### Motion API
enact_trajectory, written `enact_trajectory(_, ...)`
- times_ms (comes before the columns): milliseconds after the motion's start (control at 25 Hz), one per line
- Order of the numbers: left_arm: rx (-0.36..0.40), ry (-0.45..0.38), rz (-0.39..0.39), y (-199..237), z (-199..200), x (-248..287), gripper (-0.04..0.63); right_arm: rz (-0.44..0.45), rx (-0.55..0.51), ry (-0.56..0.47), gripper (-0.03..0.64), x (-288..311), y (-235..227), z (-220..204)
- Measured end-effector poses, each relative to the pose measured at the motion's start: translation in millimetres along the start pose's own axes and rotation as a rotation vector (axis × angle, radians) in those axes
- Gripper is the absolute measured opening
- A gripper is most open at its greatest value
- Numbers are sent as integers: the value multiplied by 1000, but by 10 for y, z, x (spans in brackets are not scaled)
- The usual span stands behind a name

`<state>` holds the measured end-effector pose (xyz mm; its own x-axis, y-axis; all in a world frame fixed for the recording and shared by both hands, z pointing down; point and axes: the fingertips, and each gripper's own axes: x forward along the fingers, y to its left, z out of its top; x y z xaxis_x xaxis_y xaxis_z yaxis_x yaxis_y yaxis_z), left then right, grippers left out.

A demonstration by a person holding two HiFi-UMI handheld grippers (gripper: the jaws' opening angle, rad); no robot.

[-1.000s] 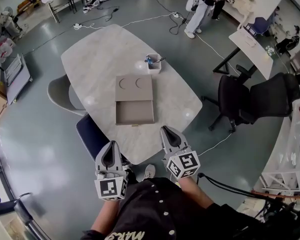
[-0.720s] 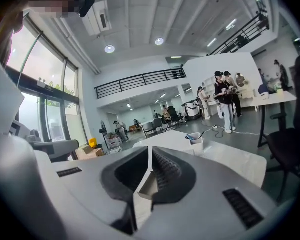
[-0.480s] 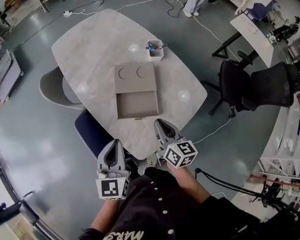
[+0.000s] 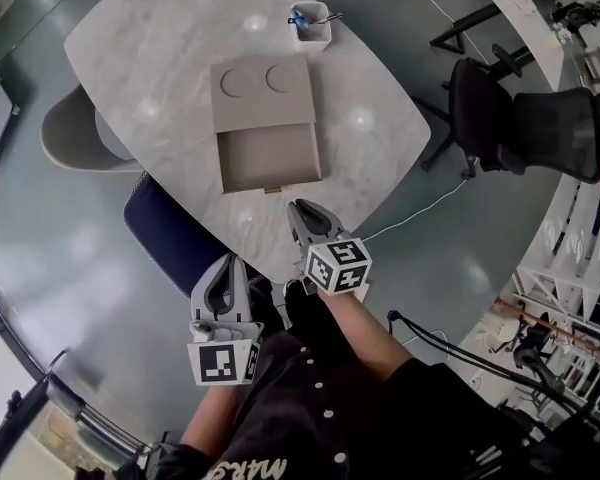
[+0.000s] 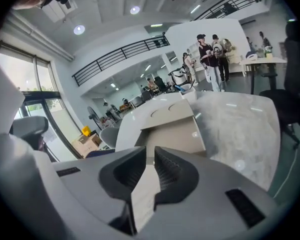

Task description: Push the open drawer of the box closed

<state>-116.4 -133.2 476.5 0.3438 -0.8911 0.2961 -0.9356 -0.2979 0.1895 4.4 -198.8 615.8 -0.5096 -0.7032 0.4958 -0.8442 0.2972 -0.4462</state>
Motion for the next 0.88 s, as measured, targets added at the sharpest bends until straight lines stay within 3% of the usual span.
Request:
enact_trajectory(160,-29,49,-11,5,-174,54,17,-71,-46,86,34,231,-79,-293)
enact_trajectory(520,-49,106,-20,177,-499,259,17,-209,-214,217,167,700,-215,-632)
enact_trajectory(880,-63,141,-14,308,-680,417,17,-279,-242,277,190,925,-266,-770)
